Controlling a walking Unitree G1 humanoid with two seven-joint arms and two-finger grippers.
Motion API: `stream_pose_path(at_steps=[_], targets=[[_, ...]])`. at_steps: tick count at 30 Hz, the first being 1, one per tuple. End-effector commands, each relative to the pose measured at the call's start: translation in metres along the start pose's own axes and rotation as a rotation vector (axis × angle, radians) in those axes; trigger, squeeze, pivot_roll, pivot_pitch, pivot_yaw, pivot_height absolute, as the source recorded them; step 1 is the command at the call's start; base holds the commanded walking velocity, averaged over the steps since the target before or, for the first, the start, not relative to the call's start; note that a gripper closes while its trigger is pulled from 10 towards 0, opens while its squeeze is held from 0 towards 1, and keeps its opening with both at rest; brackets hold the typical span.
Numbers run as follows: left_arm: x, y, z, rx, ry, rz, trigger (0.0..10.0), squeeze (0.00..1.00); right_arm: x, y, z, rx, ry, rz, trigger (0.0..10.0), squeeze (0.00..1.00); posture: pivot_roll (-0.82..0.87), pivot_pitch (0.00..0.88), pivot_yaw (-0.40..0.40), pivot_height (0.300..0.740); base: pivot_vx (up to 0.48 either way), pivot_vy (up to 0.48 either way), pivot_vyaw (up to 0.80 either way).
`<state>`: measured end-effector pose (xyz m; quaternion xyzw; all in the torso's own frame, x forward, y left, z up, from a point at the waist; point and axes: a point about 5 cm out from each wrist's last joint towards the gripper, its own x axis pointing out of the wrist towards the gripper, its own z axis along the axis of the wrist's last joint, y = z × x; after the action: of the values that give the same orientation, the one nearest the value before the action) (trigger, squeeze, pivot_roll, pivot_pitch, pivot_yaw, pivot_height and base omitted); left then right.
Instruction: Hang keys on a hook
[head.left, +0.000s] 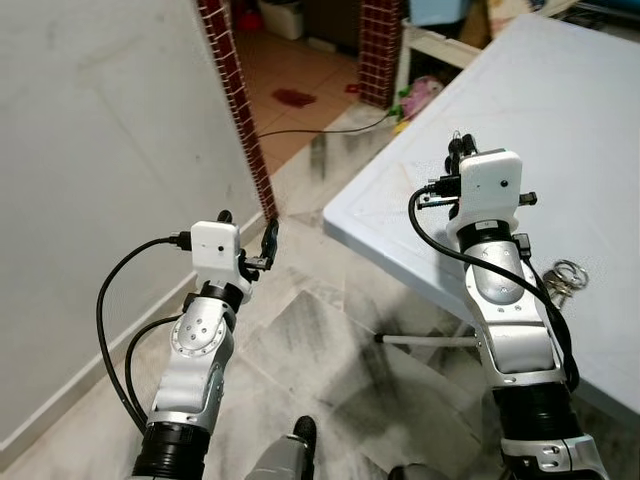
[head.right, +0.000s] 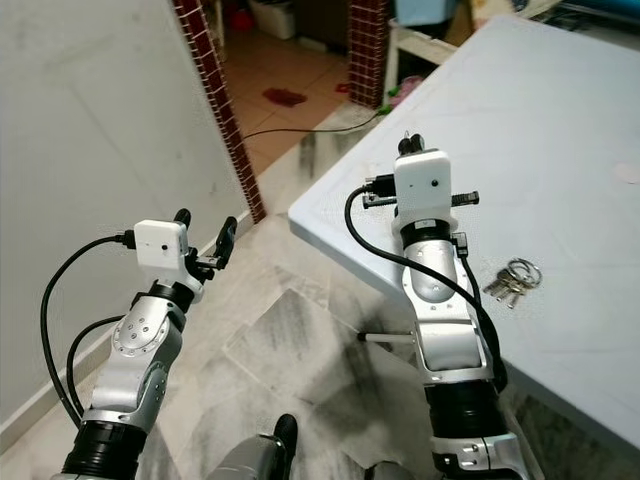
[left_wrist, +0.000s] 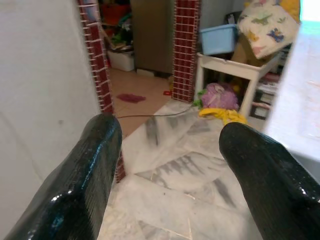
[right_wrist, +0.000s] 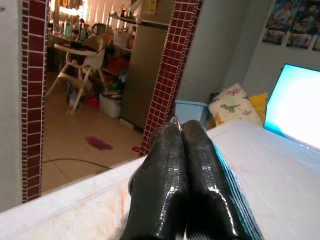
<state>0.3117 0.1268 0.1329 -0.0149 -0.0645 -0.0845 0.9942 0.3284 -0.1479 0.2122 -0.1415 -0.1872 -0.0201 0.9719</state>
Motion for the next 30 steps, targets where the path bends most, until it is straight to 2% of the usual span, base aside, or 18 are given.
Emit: stream_pose_path(at_steps=[1, 13, 15, 21, 27, 30], targets=[[-0.001, 0.009, -0.002, 0.013, 0.019, 0.042, 10.0, 0.0, 0.0, 0.004, 0.004, 0.01, -0.016, 0.019, 10.0, 0.0, -0.02, 0.147, 0.075, 0.74, 0.0, 0.0, 0.8], [0.001, 0.011, -0.005, 0.026, 0.034, 0.076, 10.0, 0.0, 0.0, 0.008, 0.005, 0.025, -0.019, 0.036, 10.0, 0.0, -0.02, 0.139, 0.074, 0.74, 0.0, 0.0, 0.8], [0.0, 0.012, -0.004, 0.068, 0.027, 0.082, 10.0, 0.0, 0.0, 0.01, 0.005, 0.039, -0.02, 0.055, 10.0, 0.0, -0.01, 0.137, 0.071, 0.74, 0.0, 0.0, 0.8], [-0.001, 0.015, -0.004, 0.079, 0.02, 0.109, 10.0, 0.0, -0.001, 0.013, 0.005, 0.062, -0.014, 0.065, 10.0, 0.0, -0.01, 0.139, 0.067, 0.74, 0.0, 0.0, 0.8], [-0.002, 0.016, -0.005, 0.052, 0.024, 0.142, 10.0, 0.0, -0.003, 0.02, 0.005, 0.081, -0.009, 0.085, 10.0, 0.0, 0.0, 0.14, 0.061, 0.74, 0.0, 0.0, 0.8], [-0.003, 0.018, -0.008, 0.054, 0.067, 0.184, 10.0, 0.0, -0.003, 0.023, 0.006, 0.094, -0.012, 0.098, 10.0, 0.0, 0.0, 0.143, 0.059, 0.74, 0.0, 0.0, 0.8]])
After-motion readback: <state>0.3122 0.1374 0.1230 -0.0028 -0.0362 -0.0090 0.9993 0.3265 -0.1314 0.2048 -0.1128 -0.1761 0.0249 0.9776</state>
